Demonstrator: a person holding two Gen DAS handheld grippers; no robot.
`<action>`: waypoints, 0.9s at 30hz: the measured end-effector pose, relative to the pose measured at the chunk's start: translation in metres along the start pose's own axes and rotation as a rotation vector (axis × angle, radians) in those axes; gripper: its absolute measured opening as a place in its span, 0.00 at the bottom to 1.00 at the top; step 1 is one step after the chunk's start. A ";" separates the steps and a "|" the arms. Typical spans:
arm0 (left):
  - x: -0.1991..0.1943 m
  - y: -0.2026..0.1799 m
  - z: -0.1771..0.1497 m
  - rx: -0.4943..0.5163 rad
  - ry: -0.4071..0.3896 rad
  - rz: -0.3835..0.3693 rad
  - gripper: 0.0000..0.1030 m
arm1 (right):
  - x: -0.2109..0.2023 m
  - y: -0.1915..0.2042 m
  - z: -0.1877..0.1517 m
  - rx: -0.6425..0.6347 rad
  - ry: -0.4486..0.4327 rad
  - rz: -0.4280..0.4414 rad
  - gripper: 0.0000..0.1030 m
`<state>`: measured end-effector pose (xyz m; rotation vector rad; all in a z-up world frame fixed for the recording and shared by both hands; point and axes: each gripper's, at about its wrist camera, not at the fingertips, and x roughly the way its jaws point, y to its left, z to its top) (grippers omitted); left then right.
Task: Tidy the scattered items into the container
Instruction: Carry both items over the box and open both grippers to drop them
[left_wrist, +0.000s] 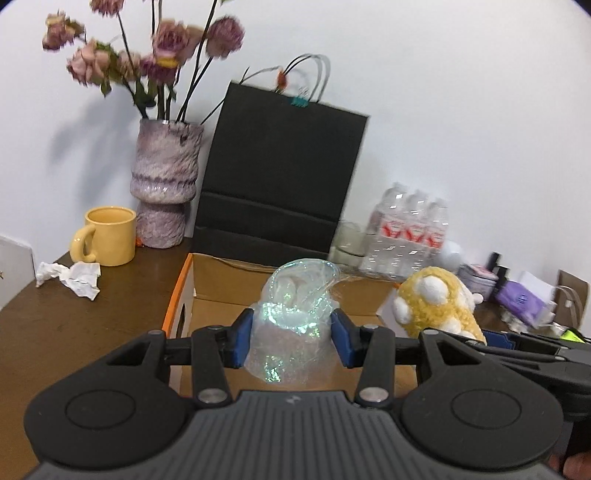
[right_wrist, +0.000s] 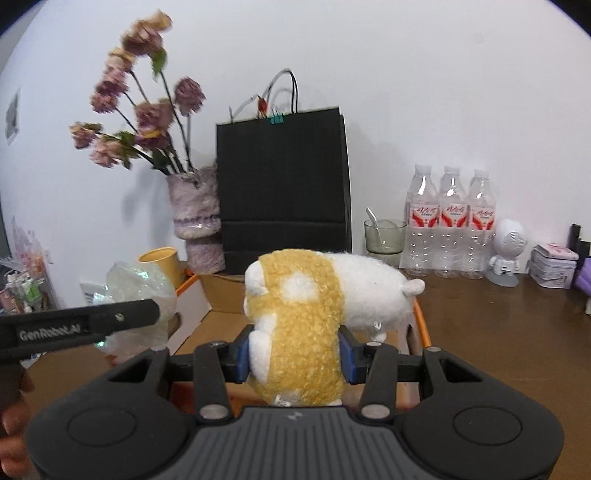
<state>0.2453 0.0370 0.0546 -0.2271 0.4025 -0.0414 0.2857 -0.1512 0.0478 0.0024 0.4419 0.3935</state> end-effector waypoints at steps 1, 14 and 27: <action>0.012 0.003 0.000 -0.008 0.007 0.008 0.44 | 0.014 -0.001 -0.001 0.008 0.009 -0.005 0.43; 0.065 0.011 -0.020 0.034 0.117 0.114 0.96 | 0.065 -0.008 -0.016 -0.023 0.189 0.003 0.83; 0.048 0.005 -0.005 0.027 0.116 0.162 1.00 | 0.049 -0.015 -0.001 -0.015 0.228 -0.008 1.00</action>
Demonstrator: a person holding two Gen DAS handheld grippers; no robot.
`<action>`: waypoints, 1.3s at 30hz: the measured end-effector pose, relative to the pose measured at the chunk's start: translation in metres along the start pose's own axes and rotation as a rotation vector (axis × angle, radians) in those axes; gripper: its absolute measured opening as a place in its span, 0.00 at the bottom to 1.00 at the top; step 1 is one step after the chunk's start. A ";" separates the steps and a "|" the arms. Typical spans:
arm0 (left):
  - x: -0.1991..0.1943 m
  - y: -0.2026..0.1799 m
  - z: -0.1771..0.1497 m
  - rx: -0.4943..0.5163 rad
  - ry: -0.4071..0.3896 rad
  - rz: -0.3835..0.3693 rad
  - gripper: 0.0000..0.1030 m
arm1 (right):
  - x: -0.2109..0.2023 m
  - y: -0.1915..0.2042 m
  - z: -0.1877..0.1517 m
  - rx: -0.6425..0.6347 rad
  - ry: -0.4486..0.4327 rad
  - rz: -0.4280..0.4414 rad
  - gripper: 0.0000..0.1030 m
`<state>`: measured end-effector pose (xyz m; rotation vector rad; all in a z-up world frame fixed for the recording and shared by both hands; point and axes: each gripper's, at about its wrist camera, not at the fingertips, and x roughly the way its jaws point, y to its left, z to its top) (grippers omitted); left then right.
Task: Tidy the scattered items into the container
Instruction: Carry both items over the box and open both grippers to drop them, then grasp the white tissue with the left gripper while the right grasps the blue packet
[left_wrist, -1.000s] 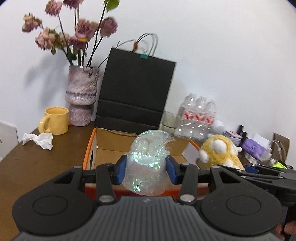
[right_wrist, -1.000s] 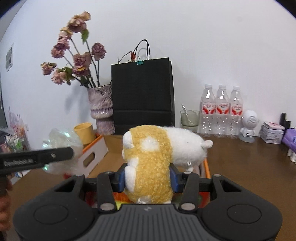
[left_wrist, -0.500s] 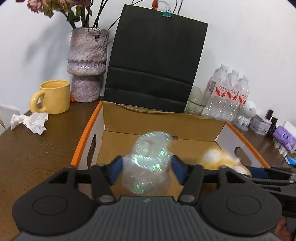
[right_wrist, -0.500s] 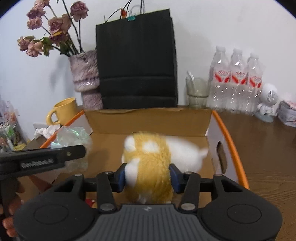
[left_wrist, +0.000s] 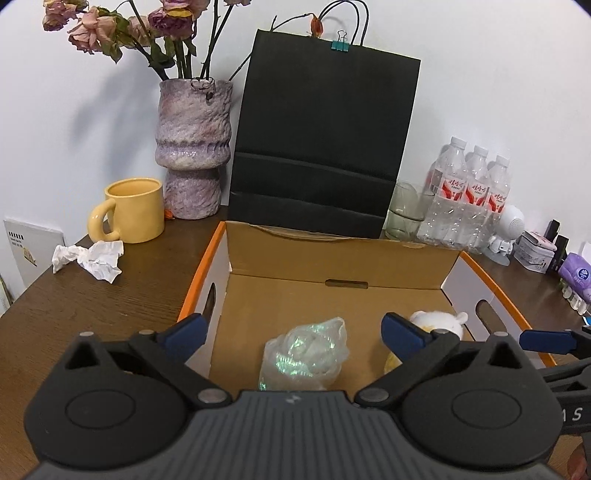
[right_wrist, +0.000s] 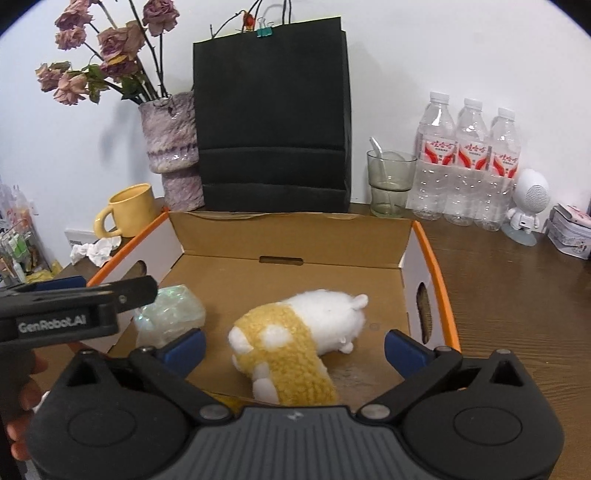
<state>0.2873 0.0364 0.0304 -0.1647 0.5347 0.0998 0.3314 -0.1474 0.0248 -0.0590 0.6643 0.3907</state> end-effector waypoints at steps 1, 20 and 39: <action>0.000 0.000 0.000 -0.001 0.003 -0.001 1.00 | 0.000 0.000 0.000 0.001 0.000 0.001 1.00; -0.063 0.008 -0.001 -0.031 -0.059 -0.100 1.00 | -0.065 0.022 -0.010 -0.058 -0.094 -0.014 1.00; -0.136 0.051 -0.052 -0.017 -0.034 -0.067 1.00 | -0.160 -0.004 -0.104 -0.009 -0.217 -0.051 1.00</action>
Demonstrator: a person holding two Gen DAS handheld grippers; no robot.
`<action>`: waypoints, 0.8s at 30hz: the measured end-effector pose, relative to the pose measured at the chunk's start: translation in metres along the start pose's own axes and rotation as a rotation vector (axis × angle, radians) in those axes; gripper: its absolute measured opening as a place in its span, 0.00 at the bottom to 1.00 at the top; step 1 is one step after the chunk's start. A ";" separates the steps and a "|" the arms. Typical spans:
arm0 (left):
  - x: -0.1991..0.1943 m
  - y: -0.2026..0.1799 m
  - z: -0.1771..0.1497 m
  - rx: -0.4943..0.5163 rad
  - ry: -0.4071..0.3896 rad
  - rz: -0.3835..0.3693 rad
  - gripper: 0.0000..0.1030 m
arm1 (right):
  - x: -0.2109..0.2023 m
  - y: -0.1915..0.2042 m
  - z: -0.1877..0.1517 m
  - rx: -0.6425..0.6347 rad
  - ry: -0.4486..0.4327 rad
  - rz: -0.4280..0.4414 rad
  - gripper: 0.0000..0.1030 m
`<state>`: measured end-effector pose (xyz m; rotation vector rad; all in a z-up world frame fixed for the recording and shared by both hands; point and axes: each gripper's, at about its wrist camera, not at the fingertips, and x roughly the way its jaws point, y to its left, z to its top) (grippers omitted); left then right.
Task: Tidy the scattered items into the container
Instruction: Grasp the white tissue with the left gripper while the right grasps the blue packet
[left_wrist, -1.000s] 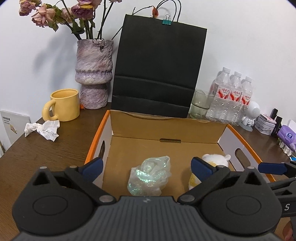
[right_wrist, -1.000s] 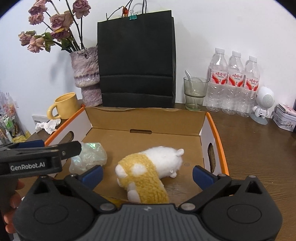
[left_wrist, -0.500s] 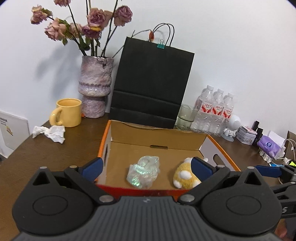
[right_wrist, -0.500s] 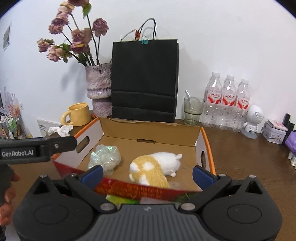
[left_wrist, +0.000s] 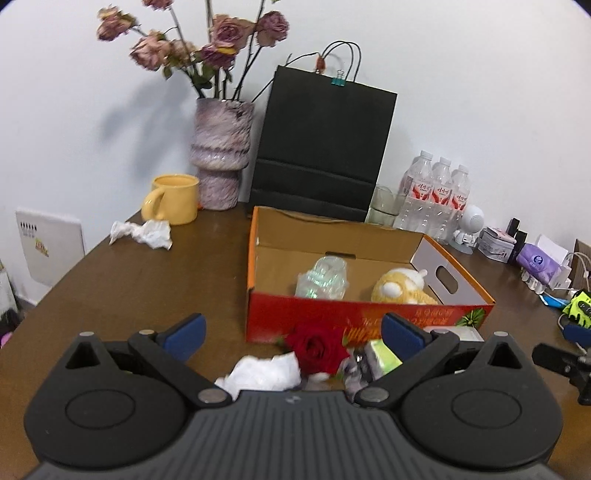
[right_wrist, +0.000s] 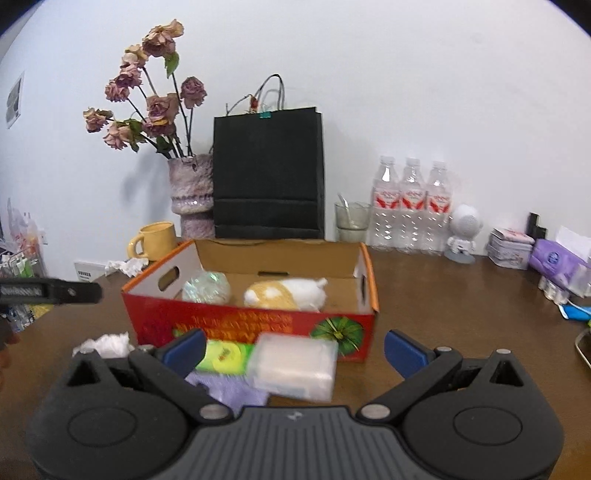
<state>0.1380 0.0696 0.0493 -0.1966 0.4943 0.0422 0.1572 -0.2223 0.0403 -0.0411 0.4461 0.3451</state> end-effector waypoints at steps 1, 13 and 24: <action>-0.003 0.002 -0.002 0.001 -0.001 0.001 1.00 | -0.002 -0.002 -0.005 -0.002 0.004 -0.005 1.00; 0.010 0.025 -0.040 0.059 0.110 0.069 1.00 | 0.011 -0.019 -0.059 -0.006 0.146 -0.085 1.00; 0.036 0.024 -0.046 0.085 0.150 0.065 1.00 | 0.031 -0.029 -0.067 0.025 0.215 -0.101 0.97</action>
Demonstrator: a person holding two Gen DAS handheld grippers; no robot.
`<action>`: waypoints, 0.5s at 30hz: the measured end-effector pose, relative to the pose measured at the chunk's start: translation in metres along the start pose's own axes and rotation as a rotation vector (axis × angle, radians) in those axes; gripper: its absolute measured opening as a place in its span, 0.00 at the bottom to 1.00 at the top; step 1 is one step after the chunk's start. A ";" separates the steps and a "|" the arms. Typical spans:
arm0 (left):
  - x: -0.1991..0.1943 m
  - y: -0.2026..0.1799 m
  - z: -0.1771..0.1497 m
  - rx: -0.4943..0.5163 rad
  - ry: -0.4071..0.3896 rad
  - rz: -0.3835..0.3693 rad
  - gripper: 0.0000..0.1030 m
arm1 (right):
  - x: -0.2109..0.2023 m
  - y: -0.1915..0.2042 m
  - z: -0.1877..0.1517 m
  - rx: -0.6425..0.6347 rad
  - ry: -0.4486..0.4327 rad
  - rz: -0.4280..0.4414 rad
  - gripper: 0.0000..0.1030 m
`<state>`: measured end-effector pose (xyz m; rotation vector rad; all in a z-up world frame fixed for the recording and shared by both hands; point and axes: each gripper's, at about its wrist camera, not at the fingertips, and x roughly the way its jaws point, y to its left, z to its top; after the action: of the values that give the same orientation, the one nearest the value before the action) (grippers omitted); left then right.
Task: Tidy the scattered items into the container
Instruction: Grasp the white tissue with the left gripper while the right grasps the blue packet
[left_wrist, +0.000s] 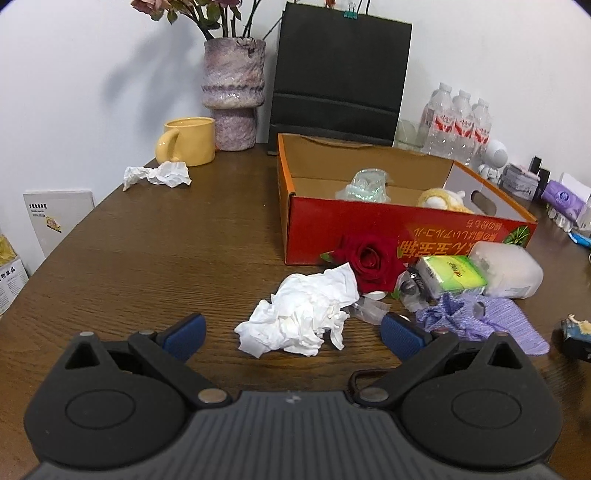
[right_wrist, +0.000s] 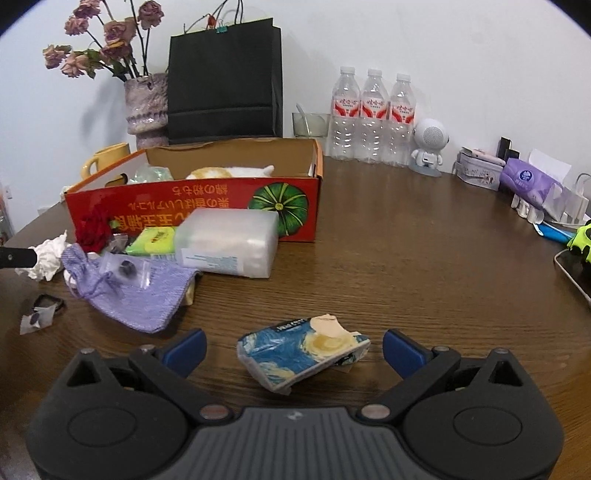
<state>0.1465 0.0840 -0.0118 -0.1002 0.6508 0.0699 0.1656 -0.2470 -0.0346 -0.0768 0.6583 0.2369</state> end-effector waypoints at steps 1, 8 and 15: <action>0.003 0.000 0.001 0.006 0.004 0.002 1.00 | 0.002 -0.001 0.001 0.004 0.006 0.002 0.95; 0.034 -0.004 0.005 0.038 0.055 0.025 0.83 | 0.010 -0.004 0.002 0.024 0.034 0.033 0.66; 0.031 -0.003 0.002 0.044 0.031 0.028 0.32 | 0.004 -0.001 0.003 0.007 -0.005 0.041 0.27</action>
<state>0.1724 0.0825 -0.0286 -0.0496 0.6842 0.0812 0.1705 -0.2465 -0.0345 -0.0561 0.6565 0.2747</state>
